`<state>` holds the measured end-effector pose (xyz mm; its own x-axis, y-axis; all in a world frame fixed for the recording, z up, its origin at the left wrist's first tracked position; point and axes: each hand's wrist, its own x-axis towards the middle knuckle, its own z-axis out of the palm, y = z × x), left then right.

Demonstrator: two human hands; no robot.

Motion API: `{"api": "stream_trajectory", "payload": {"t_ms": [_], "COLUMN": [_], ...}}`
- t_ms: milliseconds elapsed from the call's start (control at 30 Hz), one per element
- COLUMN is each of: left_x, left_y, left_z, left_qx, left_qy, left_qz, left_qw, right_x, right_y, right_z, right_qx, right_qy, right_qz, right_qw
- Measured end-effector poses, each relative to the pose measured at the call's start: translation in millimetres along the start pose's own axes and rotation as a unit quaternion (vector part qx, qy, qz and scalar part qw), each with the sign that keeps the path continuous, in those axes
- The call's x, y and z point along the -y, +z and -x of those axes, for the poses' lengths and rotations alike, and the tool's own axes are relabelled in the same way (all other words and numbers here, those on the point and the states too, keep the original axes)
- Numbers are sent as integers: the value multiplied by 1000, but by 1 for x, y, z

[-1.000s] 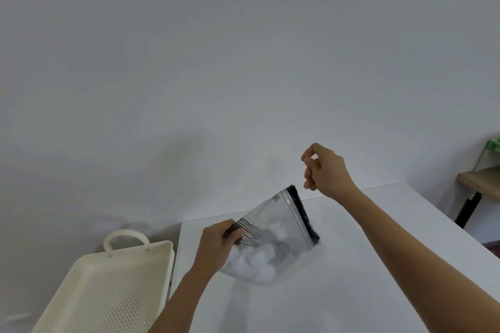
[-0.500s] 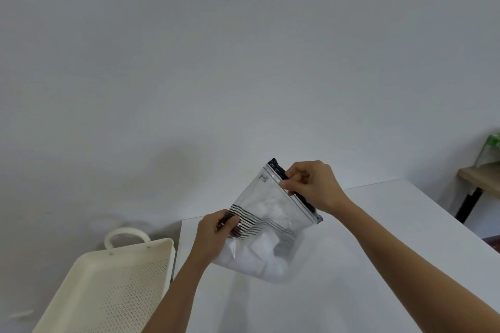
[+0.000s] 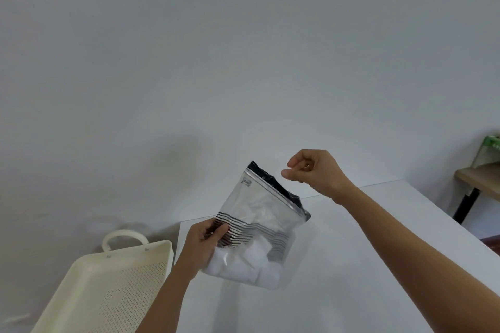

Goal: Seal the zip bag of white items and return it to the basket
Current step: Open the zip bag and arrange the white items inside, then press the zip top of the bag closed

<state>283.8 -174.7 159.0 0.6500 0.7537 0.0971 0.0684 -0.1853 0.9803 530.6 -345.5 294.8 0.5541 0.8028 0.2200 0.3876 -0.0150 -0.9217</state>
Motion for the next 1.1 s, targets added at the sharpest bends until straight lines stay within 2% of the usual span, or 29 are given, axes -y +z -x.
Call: {"api": "stream_trajectory", "payload": {"t_ms": [133, 300, 367, 467, 600, 633, 700, 767, 800, 867, 933, 1000, 1100], "left_x": [-10, -11, -12, -12, -12, -16, -36, -73, -93, -130, -159, -172, -170], "left_y": [-3, -1, 4, 16, 22, 20, 8, -3, -6, -3, 10, 23, 27], "left_z": [0, -9, -12, -13, -16, -20, -27, -34, -38, -47, -54, -60, -71], "left_qx": [-34, -81, -91, -92, -79, -106, -207, -274, -262, -159, 15, 156, 218], "left_qy": [-1, -6, -20, -55, -75, -73, -47, 62, 128, 219, 200, 129, 101], "left_qz": [82, 158, 193, 234, 223, 203, 155, 89, 33, -99, -210, -300, -347], "left_qw": [996, 984, 977, 966, 969, 971, 965, 956, 956, 958, 957, 932, 907], "right_x": [-27, -58, -62, -61, -61, -60, -56, -52, -50, -44, -38, -34, -33], "right_y": [0, 11, 22, 39, 46, 45, 41, 37, 37, 39, 45, 50, 50], "right_z": [8, 19, 24, 27, 24, 23, 23, 23, 23, 24, 24, 24, 25], "right_qx": [22, 91, 122, 96, 8, -7, -13, 13, 33, 76, 111, 127, 133], "right_qy": [56, 178, 179, 136, 101, 94, 76, 51, 39, 22, 8, -4, -16], "right_qz": [35, -133, -167, -186, -115, -84, -11, 69, 107, 162, 188, 192, 190], "right_qw": [998, 971, 962, 968, 988, 992, 997, 996, 993, 984, 976, 973, 973]}}
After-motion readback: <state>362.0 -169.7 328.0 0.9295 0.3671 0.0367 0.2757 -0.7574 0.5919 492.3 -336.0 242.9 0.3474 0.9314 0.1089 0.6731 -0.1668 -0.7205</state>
